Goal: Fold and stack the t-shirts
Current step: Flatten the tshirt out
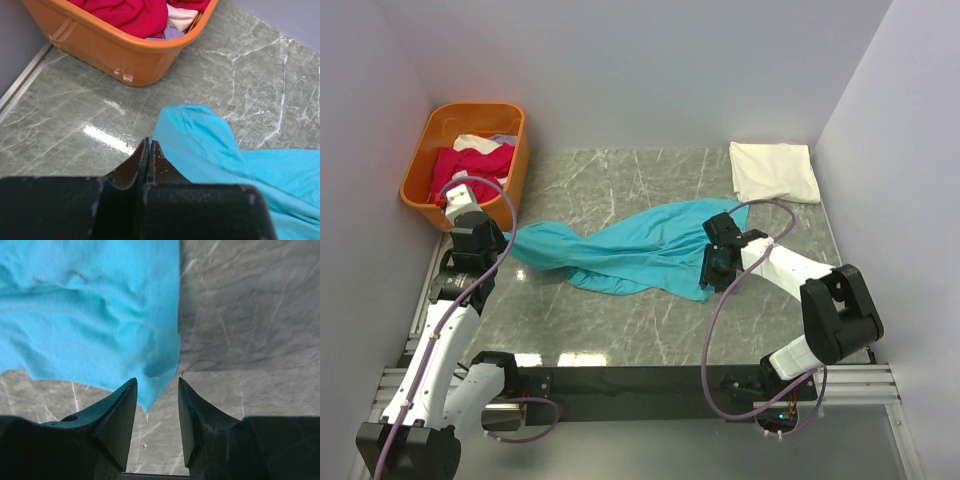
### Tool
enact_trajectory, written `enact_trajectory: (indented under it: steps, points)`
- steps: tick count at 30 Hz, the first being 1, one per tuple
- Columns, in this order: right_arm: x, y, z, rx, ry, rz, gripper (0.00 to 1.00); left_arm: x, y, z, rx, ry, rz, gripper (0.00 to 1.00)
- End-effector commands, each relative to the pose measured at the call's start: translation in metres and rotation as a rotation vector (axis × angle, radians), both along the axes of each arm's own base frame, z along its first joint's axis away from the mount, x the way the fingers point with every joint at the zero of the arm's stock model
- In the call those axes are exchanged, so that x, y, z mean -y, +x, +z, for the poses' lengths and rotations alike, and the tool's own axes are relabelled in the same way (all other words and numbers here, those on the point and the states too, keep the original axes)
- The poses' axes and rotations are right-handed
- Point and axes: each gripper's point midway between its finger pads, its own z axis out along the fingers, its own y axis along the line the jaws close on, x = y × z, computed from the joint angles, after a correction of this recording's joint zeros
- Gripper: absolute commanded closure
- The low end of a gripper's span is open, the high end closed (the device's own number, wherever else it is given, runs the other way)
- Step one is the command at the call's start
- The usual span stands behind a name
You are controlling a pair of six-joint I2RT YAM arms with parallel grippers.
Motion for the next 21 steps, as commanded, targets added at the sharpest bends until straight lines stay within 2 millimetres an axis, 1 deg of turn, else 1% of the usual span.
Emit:
enact_trajectory:
  steps: [1, 3, 5, 6, 8, 12, 17, 21]
  points:
    - [-0.004, -0.004, 0.002, -0.006, -0.013, 0.012, 0.55, -0.002, 0.001, 0.010, 0.043, 0.011, -0.003, 0.99]
    - [-0.004, -0.003, 0.006, 0.011, -0.032, 0.042, 0.55, -0.001, 0.001, 0.009, 0.041, 0.011, -0.005, 0.99]
    - [-0.006, -0.008, 0.009, 0.000, -0.059, 0.104, 0.54, -0.001, 0.002, 0.010, 0.043, 0.010, -0.004, 0.99]
    - [-0.002, -0.013, 0.009, -0.009, -0.098, 0.122, 0.53, -0.001, 0.001, 0.010, 0.041, 0.011, -0.006, 0.99]
    - [-0.006, -0.018, 0.011, -0.005, -0.135, 0.197, 0.53, -0.001, 0.001, 0.010, 0.042, 0.011, -0.005, 0.99]
    - [-0.006, -0.029, 0.007, -0.033, -0.214, 0.293, 0.53, -0.002, 0.001, 0.010, 0.042, 0.012, -0.004, 0.99]
    - [-0.010, -0.031, -0.001, -0.048, -0.249, 0.351, 0.52, -0.001, 0.002, 0.009, 0.039, 0.012, -0.005, 0.99]
    - [-0.013, -0.028, -0.005, -0.053, -0.282, 0.383, 0.53, -0.002, 0.001, 0.009, 0.039, 0.013, -0.002, 0.99]
